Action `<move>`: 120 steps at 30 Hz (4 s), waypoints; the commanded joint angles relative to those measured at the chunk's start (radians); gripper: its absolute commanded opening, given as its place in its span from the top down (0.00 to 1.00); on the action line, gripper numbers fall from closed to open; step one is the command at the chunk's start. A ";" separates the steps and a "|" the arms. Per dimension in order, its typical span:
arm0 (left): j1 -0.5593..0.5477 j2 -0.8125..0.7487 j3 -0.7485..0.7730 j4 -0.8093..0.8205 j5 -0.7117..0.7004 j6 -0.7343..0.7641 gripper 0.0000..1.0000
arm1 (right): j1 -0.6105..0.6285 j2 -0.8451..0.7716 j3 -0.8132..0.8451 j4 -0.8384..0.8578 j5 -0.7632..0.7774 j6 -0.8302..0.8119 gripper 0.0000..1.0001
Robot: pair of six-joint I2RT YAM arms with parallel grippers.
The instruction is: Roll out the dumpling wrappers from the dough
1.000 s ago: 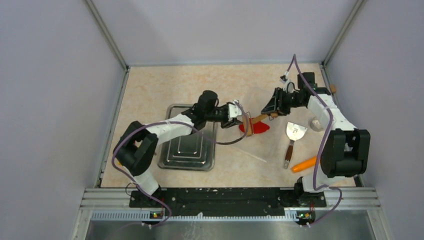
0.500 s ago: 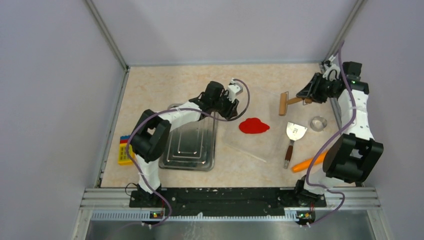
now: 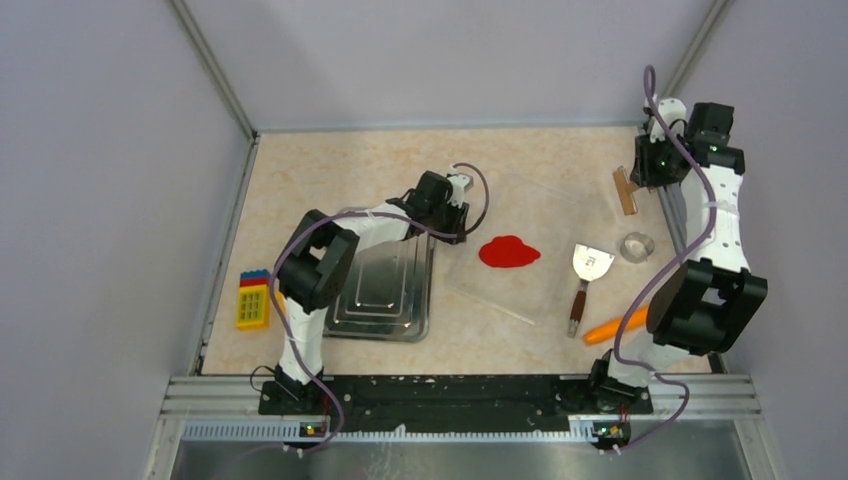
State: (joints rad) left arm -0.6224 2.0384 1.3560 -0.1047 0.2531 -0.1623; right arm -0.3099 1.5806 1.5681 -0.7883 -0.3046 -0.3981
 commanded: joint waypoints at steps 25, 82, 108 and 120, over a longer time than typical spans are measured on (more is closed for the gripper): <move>-0.008 0.034 0.057 0.164 0.155 -0.168 0.59 | 0.042 -0.006 -0.167 0.277 0.192 -0.211 1.00; -0.009 -0.206 -0.279 0.126 -0.155 -0.417 1.00 | 0.107 -0.159 -0.351 -0.001 0.130 0.014 0.53; -0.023 -0.263 -0.277 0.154 -0.054 -0.252 0.56 | -0.105 0.313 -0.143 0.160 0.363 -0.045 0.60; -0.021 -0.273 -0.255 0.136 -0.052 -0.215 0.56 | -0.112 0.319 -0.134 0.085 0.294 -0.040 0.96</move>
State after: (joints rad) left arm -0.6434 1.8217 1.0679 -0.0010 0.1871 -0.4084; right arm -0.4145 1.9419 1.3960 -0.6689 0.0277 -0.4423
